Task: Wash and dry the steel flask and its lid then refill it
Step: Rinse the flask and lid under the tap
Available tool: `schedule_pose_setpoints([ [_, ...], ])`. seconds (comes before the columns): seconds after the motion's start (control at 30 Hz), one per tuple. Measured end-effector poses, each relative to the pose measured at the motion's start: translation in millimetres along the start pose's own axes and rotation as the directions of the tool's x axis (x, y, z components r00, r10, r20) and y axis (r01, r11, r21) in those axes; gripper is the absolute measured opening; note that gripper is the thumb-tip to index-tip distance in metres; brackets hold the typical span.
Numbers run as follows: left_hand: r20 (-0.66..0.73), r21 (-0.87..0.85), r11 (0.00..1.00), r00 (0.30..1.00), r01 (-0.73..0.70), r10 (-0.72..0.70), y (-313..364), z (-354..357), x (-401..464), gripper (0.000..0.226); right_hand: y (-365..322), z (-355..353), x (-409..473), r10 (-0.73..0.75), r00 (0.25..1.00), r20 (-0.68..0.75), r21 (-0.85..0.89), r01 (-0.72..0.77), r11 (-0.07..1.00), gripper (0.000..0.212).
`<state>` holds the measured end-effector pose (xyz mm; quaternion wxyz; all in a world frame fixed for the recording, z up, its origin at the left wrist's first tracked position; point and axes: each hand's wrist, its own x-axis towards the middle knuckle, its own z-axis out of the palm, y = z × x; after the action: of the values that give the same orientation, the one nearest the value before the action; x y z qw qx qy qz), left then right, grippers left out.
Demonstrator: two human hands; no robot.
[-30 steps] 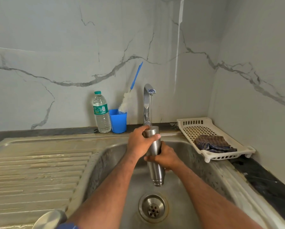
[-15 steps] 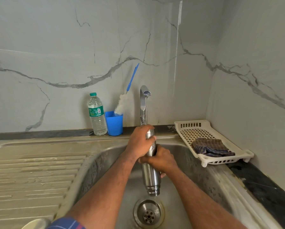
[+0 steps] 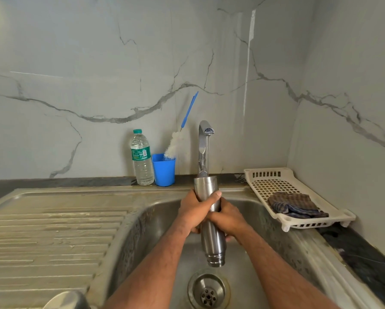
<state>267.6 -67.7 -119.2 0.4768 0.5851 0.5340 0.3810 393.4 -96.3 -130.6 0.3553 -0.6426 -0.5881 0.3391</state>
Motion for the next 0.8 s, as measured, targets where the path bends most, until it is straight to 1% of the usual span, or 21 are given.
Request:
schedule_pose_setpoints([
  [0.1,0.074,-0.024,0.998,0.995,0.066,-0.064,-4,-2,0,0.066,2,-1,0,0.022,0.999,0.029,-0.027,-0.021,0.999,0.052],
  [0.13,0.1,-0.031,0.997,0.992,0.077,-0.073,-3,-3,-2,0.065,3,-1,0,0.037,0.999,0.039,-0.018,-0.036,0.999,0.051],
  [0.2,0.113,-0.035,0.997,0.991,0.076,-0.071,-3,-6,-4,0.061,1,-3,0,0.064,0.996,0.058,0.006,-0.064,0.998,0.056],
  [0.23,0.098,-0.04,0.997,0.993,0.07,-0.066,-4,-7,-5,0.059,0,-3,-1,0.069,0.995,0.072,0.012,-0.07,0.997,0.059],
  [0.3,0.021,-0.074,0.996,0.998,0.059,-0.057,-8,-6,-7,0.056,-1,-1,0,0.044,0.994,0.102,0.018,-0.046,0.999,0.062],
  [0.37,-0.067,-0.175,0.983,0.996,0.054,-0.067,-13,-5,-9,0.058,0,0,1,0.007,0.995,0.104,0.033,-0.011,0.999,0.061],
  [0.43,-0.119,-0.321,0.946,0.989,0.047,-0.089,-17,-4,-10,0.062,1,-1,2,-0.015,0.997,0.082,0.035,0.012,0.999,0.06],
  [0.5,-0.164,-0.461,0.888,0.982,0.004,-0.089,-17,-8,-9,0.06,3,-4,0,-0.017,0.998,0.068,0.023,0.016,1.0,0.064],
  [0.57,-0.221,-0.55,0.834,0.972,-0.055,-0.081,-15,-13,-6,0.057,5,-7,-2,-0.003,0.998,0.056,0.015,0.002,1.0,0.068],
  [0.63,-0.26,-0.61,0.788,0.96,-0.082,-0.101,-16,-18,-2,0.059,9,-9,-1,0.035,0.999,0.035,0.048,-0.037,0.998,0.069],
  [0.7,-0.271,-0.673,0.735,0.952,-0.082,-0.142,-18,-20,0,0.058,10,-9,1,0.073,0.997,-0.004,0.122,-0.072,0.99,0.071],
  [0.73,-0.262,-0.706,0.704,0.952,-0.077,-0.16,-18,-20,-1,0.056,9,-8,2,0.081,0.996,-0.026,0.192,-0.075,0.979,0.07],
  [0.8,-0.251,-0.759,0.646,0.95,-0.076,-0.183,-16,-22,-2,0.052,8,-9,5,0.066,0.996,-0.058,0.342,-0.042,0.939,0.06],
])
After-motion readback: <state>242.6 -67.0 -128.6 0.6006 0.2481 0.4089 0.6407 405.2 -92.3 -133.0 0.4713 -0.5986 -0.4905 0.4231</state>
